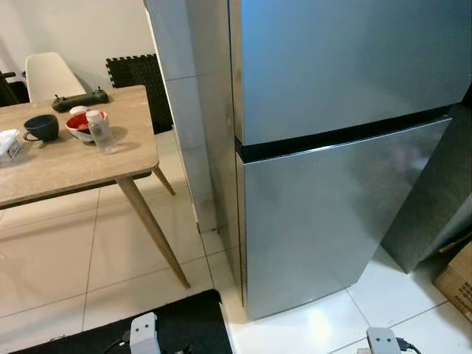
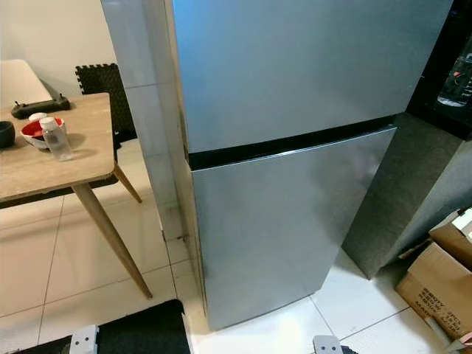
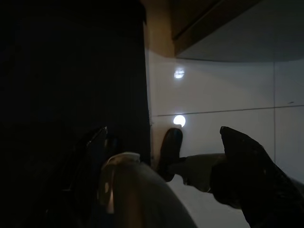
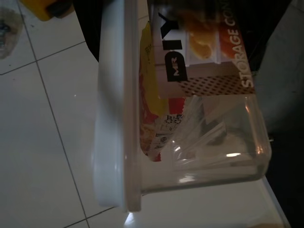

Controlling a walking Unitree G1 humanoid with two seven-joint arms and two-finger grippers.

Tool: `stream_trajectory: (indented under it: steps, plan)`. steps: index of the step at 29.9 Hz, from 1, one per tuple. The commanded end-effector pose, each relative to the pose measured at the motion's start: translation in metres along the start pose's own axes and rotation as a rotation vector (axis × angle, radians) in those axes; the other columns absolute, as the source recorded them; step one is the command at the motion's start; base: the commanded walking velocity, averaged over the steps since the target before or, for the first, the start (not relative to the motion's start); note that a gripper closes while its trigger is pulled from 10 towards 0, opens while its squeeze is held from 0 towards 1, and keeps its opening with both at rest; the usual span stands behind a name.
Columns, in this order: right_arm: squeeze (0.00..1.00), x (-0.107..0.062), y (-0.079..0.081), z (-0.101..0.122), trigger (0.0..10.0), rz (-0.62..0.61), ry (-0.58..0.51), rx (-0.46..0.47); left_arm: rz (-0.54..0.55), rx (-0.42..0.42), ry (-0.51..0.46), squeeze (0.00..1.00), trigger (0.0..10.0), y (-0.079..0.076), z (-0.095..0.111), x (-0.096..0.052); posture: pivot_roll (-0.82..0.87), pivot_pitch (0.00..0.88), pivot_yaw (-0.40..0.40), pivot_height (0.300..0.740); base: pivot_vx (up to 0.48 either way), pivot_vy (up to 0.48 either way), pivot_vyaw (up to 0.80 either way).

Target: Restocking fridge

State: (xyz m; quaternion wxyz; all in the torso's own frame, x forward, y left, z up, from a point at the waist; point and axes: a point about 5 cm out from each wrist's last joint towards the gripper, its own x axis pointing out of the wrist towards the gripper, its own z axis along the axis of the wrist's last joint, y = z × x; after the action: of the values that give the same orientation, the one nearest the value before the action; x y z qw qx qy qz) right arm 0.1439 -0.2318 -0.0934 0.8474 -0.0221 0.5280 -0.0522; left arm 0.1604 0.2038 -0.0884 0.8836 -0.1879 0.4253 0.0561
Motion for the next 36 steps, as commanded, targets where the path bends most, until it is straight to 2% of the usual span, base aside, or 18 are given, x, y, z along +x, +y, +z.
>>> stream_trajectory:
  steps: [1,8,9,10,13,14,15,16,17,18,20,21,22,23,24,25,26,36]
  plan:
    - [0.0,0.0,0.001,0.002,10.0,0.003,-0.009,-0.003,0.01,0.001,-0.03,0.0,10.0,0.006,0.008,-0.001,-0.07,0.0,0.002,0.74,0.0,0.0,0.0]
    - [0.0,0.0,0.001,0.003,10.0,0.005,-0.011,-0.006,-0.029,-0.015,-0.1,0.0,10.0,-0.001,0.026,0.003,-0.07,0.0,0.001,0.74,0.0,0.0,0.0]
    - [0.0,0.0,0.001,0.003,10.0,0.006,-0.013,-0.006,-0.084,-0.044,-0.224,0.0,10.0,-0.008,0.056,0.006,-0.08,0.0,0.0,0.74,0.0,0.0,0.0]
    - [0.0,0.0,0.001,0.003,10.0,0.006,-0.013,-0.006,-0.084,-0.044,-0.224,0.0,10.0,-0.008,0.056,0.006,-0.08,0.0,0.0,0.74,0.0,0.0,0.0]
    - [0.0,0.0,0.0,0.002,10.0,0.005,-0.012,-0.006,-0.21,-0.064,-0.418,0.0,10.0,-0.014,0.109,0.003,-0.07,0.0,0.001,0.74,0.0,0.0,0.0]
    - [0.0,0.0,0.0,0.002,10.0,0.005,-0.011,-0.005,-0.247,-0.067,-0.454,0.0,10.0,-0.015,0.12,0.001,-0.07,0.0,0.001,0.74,0.0,0.0,0.0]
    - [0.0,0.0,0.0,0.002,10.0,0.005,-0.011,-0.005,-0.247,-0.067,-0.454,0.0,10.0,-0.015,0.12,0.001,-0.07,0.0,0.001,0.74,0.0,0.0,0.0]
    - [0.0,0.0,0.0,0.001,10.0,0.005,-0.009,-0.003,-0.417,0.0,-0.53,0.0,10.0,-0.027,0.146,-0.005,-0.08,0.0,0.002,0.74,0.0,0.0,0.0]
    - [0.0,0.0,0.001,0.0,10.0,0.005,-0.008,-0.001,-0.494,0.045,-0.549,0.0,10.0,-0.033,0.155,-0.008,-0.08,0.0,0.002,0.74,0.0,0.0,0.0]
    - [0.0,0.0,0.001,0.0,10.0,0.005,-0.008,-0.001,-0.494,0.045,-0.549,0.0,10.0,-0.033,0.155,-0.008,-0.08,0.0,0.002,0.74,0.0,0.0,0.0]
    - [0.0,0.0,0.002,-0.002,10.0,0.007,-0.003,0.003,-0.648,0.162,-0.578,0.05,10.0,-0.046,0.173,-0.016,-0.08,0.0,0.01,0.74,0.0,0.0,0.0]
    - [0.0,0.0,0.002,-0.002,10.0,0.007,-0.003,0.003,-0.648,0.162,-0.578,0.05,10.0,-0.046,0.173,-0.016,-0.08,0.0,0.01,0.74,0.0,0.0,0.0]
    - [0.0,0.0,0.003,-0.004,10.0,0.008,0.0,0.006,-0.717,0.218,-0.584,0.06,10.0,-0.051,0.18,-0.02,-0.08,0.0,0.01,0.74,0.0,0.0,0.0]
    - [0.0,0.0,0.004,-0.006,10.0,0.01,0.004,0.007,-0.781,0.299,-0.583,0.12,10.0,-0.058,0.188,-0.025,-0.08,0.0,0.01,0.74,0.0,0.0,0.0]
    - [0.0,0.0,0.005,-0.007,10.0,0.012,0.007,0.008,-0.837,0.373,-0.58,0.3,10.0,-0.065,0.196,-0.029,-0.07,0.0,0.015,0.74,0.0,0.0,0.0]
    - [0.0,-0.001,0.005,-0.008,10.0,0.011,0.01,0.018,-0.878,0.424,-0.58,0.82,10.0,-0.07,0.202,-0.033,-0.07,0.0,0.015,0.74,0.0,0.0,0.0]
    - [0.0,-0.001,0.005,-0.009,10.0,0.009,0.01,0.03,-0.902,0.461,-0.583,1.0,10.0,-0.074,0.208,-0.036,-0.07,0.0,0.017,0.74,0.0,0.0,0.0]
    - [0.0,-0.002,0.003,-0.017,10.0,-0.001,0.022,0.053,-0.934,0.645,-0.639,1.0,10.0,-0.092,0.252,-0.053,-0.08,0.0,0.025,0.74,0.0,0.0,0.0]
